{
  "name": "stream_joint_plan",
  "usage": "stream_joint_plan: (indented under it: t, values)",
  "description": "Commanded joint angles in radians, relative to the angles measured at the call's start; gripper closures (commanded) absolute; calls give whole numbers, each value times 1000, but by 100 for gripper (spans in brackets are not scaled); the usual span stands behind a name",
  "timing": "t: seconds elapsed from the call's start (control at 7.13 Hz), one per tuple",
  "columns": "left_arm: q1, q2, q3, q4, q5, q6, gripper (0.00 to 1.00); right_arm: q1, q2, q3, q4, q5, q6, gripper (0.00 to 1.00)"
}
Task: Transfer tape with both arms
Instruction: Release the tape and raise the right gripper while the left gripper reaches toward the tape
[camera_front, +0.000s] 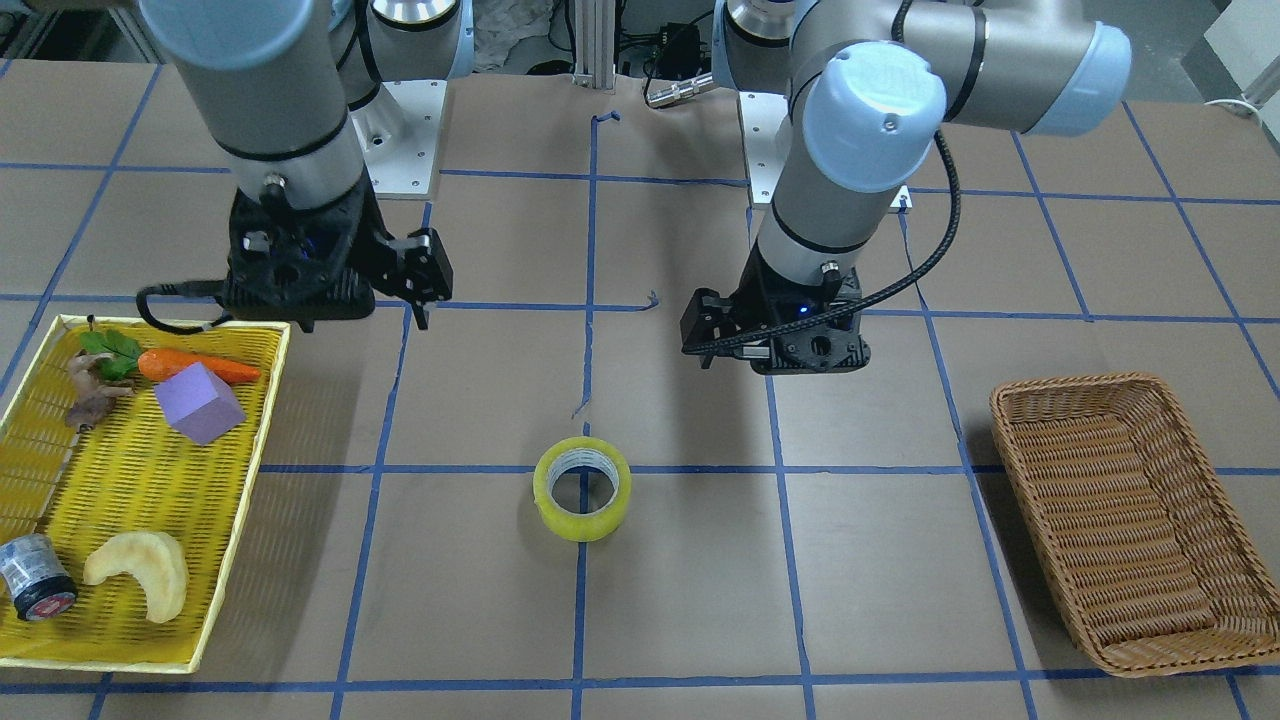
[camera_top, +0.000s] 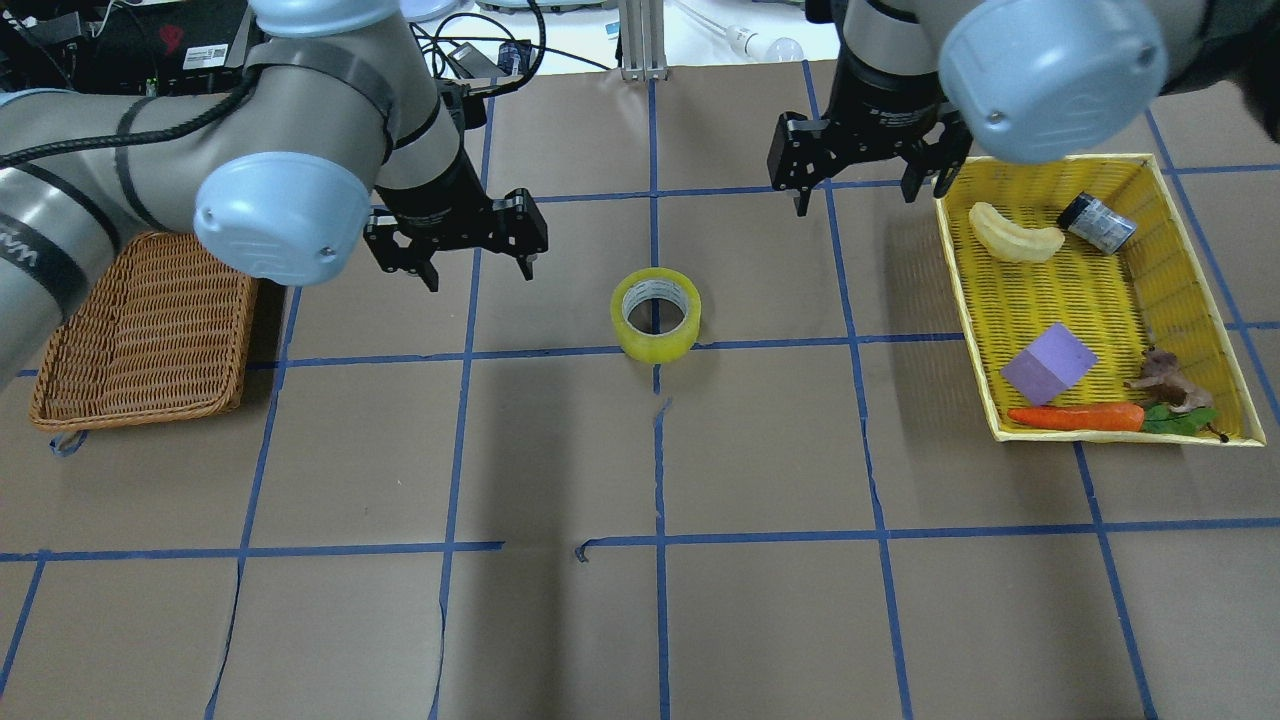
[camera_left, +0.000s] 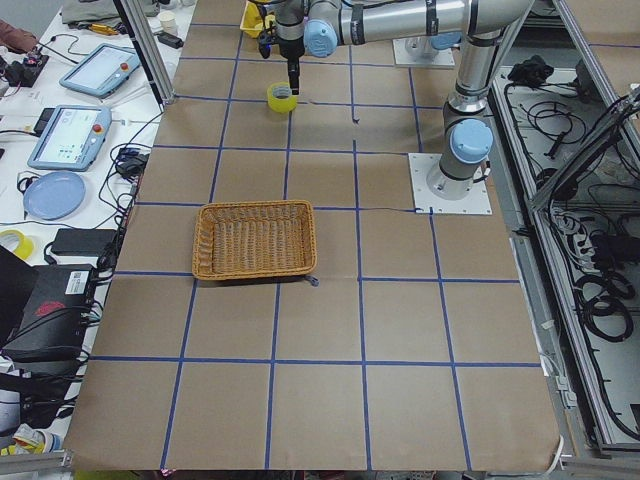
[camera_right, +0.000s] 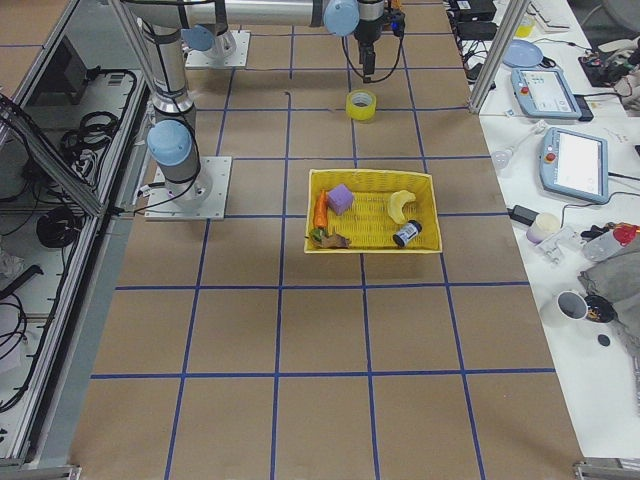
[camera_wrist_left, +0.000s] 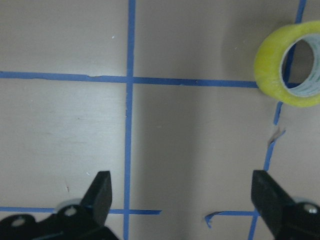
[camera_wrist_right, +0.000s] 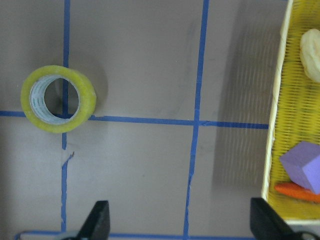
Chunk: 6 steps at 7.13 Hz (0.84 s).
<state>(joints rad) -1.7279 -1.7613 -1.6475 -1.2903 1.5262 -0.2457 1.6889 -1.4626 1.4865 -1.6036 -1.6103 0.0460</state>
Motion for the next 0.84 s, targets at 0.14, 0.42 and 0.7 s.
stream_joint_plan:
  t: [0.14, 0.42, 0.7]
  values:
    - [-74, -151, 3, 246, -21, -67, 0, -44, -71, 23, 4, 19, -25, 1]
    - [-79, -255, 5, 379, -29, -69, 0, -72, -74, 9, -18, 17, -66, 0]
    - [-91, -322, 5, 431, -80, -98, 0, -71, -76, 14, -18, 21, -67, 0]
